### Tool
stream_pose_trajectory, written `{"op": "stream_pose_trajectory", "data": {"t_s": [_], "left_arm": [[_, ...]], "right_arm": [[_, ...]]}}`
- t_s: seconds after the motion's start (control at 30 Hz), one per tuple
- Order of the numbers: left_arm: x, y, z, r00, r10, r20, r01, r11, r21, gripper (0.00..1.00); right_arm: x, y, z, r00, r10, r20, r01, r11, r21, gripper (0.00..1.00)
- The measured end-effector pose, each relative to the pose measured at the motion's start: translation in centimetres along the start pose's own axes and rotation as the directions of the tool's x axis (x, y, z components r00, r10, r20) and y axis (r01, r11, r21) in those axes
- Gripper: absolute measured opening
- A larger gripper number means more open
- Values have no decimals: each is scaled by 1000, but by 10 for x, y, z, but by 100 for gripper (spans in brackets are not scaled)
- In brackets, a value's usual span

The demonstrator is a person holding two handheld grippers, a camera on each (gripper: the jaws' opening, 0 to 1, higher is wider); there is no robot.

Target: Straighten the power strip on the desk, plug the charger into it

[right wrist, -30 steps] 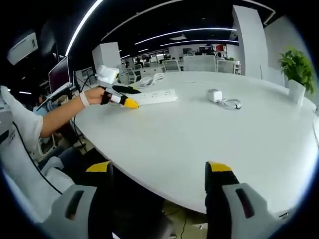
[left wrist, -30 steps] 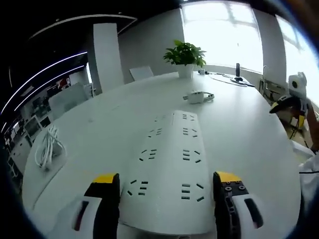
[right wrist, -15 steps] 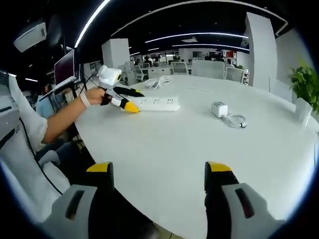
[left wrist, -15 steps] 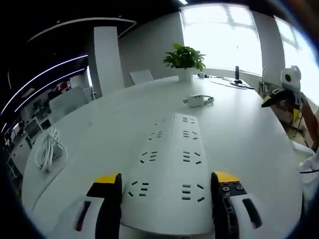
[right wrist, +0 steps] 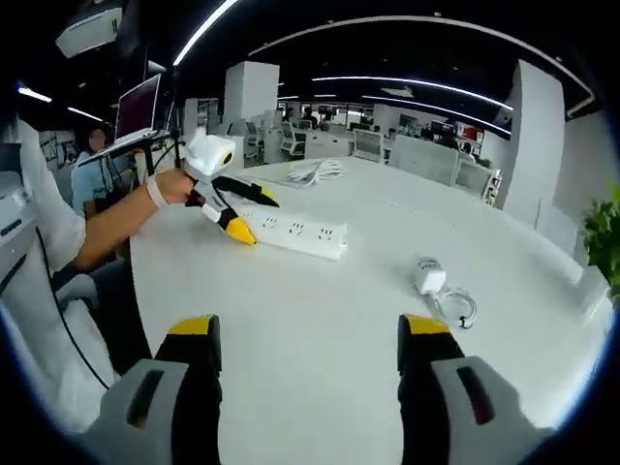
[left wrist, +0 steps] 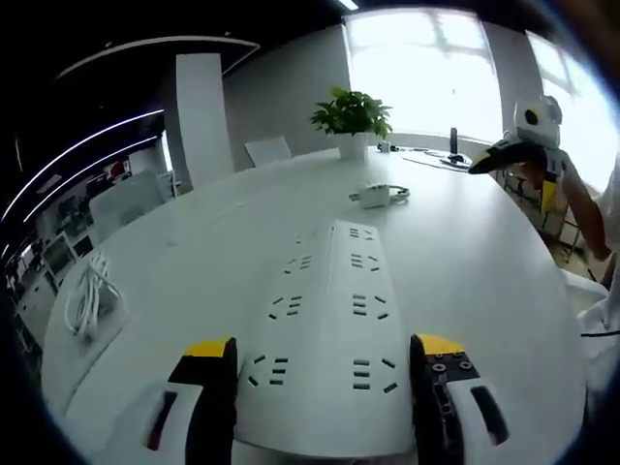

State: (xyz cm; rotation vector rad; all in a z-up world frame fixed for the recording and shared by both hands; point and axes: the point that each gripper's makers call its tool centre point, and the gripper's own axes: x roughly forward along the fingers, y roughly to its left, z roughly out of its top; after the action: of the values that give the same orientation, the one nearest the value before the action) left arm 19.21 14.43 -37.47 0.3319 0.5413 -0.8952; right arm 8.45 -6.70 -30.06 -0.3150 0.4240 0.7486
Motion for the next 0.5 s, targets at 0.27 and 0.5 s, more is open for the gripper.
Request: {"op": "stream_pose_trajectory", "data": {"t_s": [0.27, 0.5], "left_arm": [[7, -2, -4, 981, -77, -179, 75, 997, -18, 74], [11, -5, -4, 947, -139, -288, 141, 990, -13, 74]], "right_arm": [[12, 4, 5, 1000, 16, 5, -16, 1000, -8, 74], [7, -2, -3, 1000, -9, -25, 9, 1000, 5, 74]]}}
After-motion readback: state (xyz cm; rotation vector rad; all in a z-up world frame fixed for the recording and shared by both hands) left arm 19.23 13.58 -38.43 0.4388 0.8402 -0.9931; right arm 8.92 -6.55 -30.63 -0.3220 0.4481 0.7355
